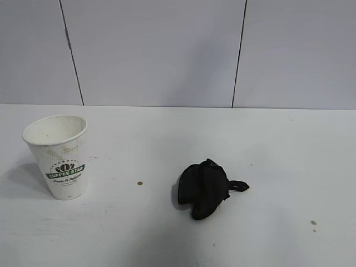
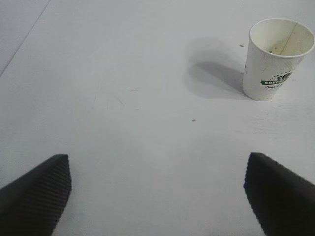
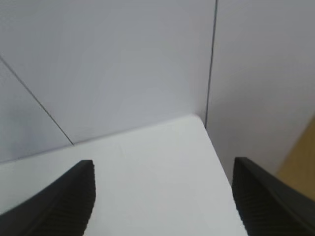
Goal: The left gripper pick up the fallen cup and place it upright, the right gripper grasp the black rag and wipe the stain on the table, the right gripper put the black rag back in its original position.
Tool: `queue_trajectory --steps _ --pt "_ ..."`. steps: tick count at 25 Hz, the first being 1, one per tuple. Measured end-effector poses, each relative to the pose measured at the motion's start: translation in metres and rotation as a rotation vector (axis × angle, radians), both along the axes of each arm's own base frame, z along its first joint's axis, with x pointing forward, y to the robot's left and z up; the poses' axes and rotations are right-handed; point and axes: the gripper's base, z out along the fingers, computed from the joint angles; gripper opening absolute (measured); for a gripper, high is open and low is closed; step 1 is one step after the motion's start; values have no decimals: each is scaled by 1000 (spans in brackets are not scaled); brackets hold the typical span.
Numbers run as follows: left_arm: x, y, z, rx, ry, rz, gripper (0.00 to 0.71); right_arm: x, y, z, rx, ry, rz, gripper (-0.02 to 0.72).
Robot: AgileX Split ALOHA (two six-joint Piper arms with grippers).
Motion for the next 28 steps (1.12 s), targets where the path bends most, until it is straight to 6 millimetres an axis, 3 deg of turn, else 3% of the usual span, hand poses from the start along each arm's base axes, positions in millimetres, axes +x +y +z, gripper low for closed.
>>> queue_trajectory --steps 1,4,6,9,13,16,20,23,28 --pt "0 0 0 0 0 0 686 -26 12 1 -29 -57 6 534" --pt "0 0 0 0 0 0 686 -78 37 -11 -68 -155 35 535" --pt "0 0 0 0 0 0 686 -96 45 -30 -52 -174 95 535" --pt "0 0 0 0 0 0 686 -108 47 -70 -20 -137 172 535" --pt "0 0 0 0 0 0 686 -97 36 -127 10 9 216 535" --pt "0 0 0 0 0 0 686 -77 22 -169 25 160 196 535" --pt "0 0 0 0 0 0 686 -52 9 -210 69 279 141 535" --pt "0 0 0 0 0 0 686 -43 5 -230 99 327 117 535" --pt "0 0 0 0 0 0 686 -41 3 -238 100 364 151 535"
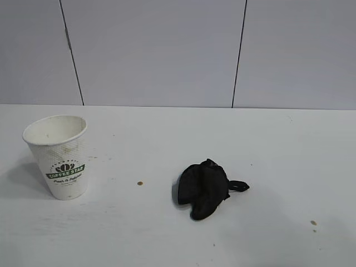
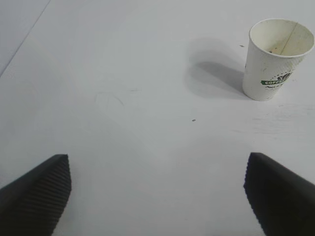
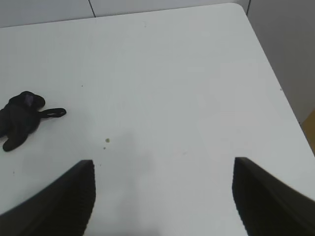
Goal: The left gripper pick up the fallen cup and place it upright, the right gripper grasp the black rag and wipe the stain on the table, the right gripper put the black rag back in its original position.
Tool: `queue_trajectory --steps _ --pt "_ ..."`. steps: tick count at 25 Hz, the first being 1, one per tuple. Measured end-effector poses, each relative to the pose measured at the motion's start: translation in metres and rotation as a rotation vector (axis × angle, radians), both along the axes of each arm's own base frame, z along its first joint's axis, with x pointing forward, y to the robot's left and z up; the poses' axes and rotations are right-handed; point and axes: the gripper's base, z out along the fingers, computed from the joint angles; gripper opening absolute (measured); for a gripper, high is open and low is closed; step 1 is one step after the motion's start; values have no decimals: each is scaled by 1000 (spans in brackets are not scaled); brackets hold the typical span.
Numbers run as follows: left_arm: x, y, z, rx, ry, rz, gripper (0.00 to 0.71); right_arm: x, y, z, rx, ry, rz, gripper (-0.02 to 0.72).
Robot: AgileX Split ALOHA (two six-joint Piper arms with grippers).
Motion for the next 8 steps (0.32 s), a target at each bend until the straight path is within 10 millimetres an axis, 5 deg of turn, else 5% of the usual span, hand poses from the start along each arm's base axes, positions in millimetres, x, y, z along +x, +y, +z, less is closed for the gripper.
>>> queue_trajectory --steps 8 --pt "0 0 0 0 0 0 686 0 -1 -1 4 2 46 535"
